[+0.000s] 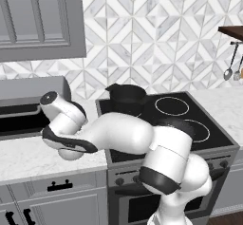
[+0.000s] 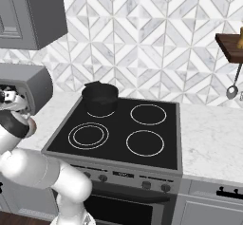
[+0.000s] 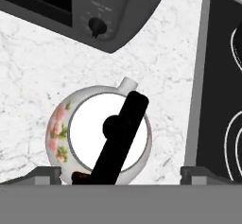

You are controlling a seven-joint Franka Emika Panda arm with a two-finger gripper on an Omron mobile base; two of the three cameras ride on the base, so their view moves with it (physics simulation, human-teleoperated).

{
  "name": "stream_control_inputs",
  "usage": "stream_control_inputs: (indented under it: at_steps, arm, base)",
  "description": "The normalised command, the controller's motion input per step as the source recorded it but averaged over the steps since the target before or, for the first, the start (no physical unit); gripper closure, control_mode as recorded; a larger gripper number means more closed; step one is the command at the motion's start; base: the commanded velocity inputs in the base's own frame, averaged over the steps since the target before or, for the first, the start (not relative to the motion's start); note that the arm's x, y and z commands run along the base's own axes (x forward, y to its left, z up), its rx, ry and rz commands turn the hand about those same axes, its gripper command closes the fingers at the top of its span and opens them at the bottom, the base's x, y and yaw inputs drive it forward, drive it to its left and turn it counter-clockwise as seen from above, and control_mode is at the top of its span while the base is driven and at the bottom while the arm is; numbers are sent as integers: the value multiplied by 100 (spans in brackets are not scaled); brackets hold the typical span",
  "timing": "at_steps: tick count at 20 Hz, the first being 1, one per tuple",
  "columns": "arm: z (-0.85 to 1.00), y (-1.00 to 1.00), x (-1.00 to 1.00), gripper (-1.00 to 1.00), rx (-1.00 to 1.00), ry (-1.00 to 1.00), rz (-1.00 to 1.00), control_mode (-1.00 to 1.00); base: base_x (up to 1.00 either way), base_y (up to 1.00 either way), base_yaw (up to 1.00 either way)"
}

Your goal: Pick the kettle from the counter and place it on a stove burner. Then turn the burner on.

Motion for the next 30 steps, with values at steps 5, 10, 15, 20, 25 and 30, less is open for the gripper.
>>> stream_control_inputs:
  at_steps: [5, 10, 15, 20, 25, 30]
  arm:
    - [-30, 15, 27, 100, 0, 5, -5, -100]
    - [-6, 1, 9, 100, 0, 0, -1, -100]
    - [0, -3, -1, 100, 0, -2, 0, -100]
    - [2, -53, -31, 100, 1, -8, -9, -100]
    - [23, -100, -55, 100, 8, -16, -18, -100]
    - [38, -100, -35, 100, 12, -7, -26, -100]
  base:
    - [0, 0, 0]
    - [0, 0, 0]
    - [0, 0, 0]
    - [0, 0, 0]
    - [0, 0, 0]
    - [0, 0, 0]
